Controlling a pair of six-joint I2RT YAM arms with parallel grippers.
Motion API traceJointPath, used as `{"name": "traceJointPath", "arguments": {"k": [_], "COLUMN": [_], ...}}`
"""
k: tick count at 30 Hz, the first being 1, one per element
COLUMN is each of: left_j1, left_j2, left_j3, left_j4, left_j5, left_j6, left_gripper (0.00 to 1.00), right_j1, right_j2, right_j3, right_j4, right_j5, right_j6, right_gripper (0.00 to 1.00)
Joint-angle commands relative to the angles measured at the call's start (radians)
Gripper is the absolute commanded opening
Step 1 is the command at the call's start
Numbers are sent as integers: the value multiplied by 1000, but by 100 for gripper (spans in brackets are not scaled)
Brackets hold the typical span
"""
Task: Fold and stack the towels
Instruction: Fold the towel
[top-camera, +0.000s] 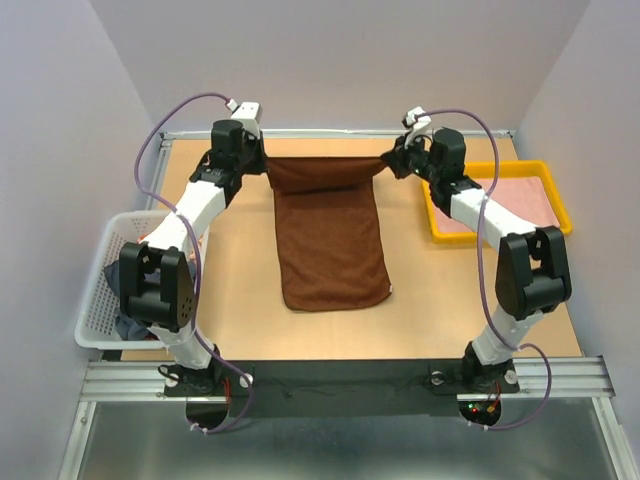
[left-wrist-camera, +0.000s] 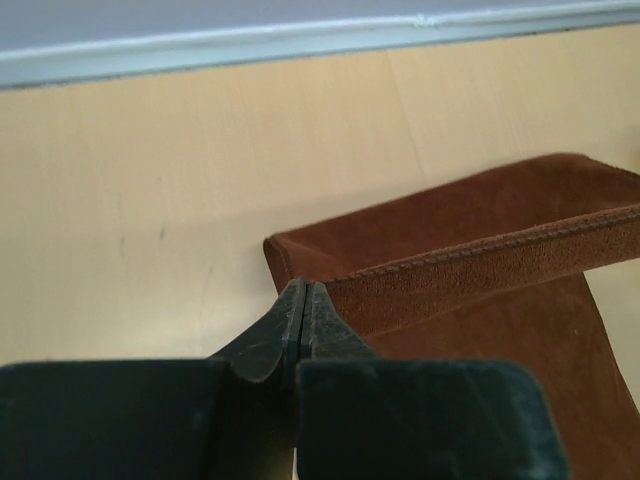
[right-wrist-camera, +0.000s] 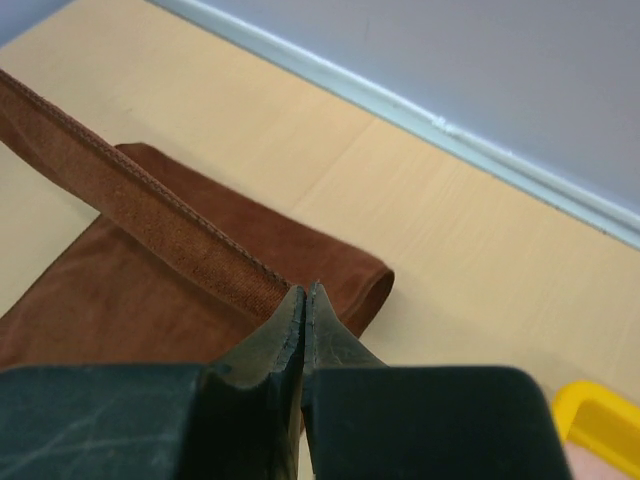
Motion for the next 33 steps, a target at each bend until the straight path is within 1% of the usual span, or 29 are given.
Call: {"name": "traceJointPath", "arguments": {"k": [1, 10, 16, 19, 24, 26, 33], "left_j1": [14, 3, -9, -17, -34, -40, -52], "left_j2": [-97, -238, -350, -405, -494, -523, -546], "left_j3": [-62, -153, -271, -352, -443, -487, -628], "left_j4": [-58, -126, -132, -143, -150, -152, -141], "left_j5": [-33, -3, 17, 29, 47, 47, 56], "left_j6": [-28, -89, -137, -166, -209, -230, -307], "left_gripper": [0, 0, 0, 0, 0, 0, 0], "right_j1": [-22, -22, -22, -22, -22, -22, -22], "right_j2": [-92, -219, -306, -360, -458, -489, -515], "right_j3": [-61, -140, -205, -254, -337, -373, -478], "right_j4": [-59, -148, -227, -286, -298, -330, -343], "right_j5": [46, 17, 22, 34, 45, 48, 5], "right_j6": [9, 40, 77, 140, 195, 222, 327], "right_gripper": [1, 0, 0, 0, 1, 0, 0]}}
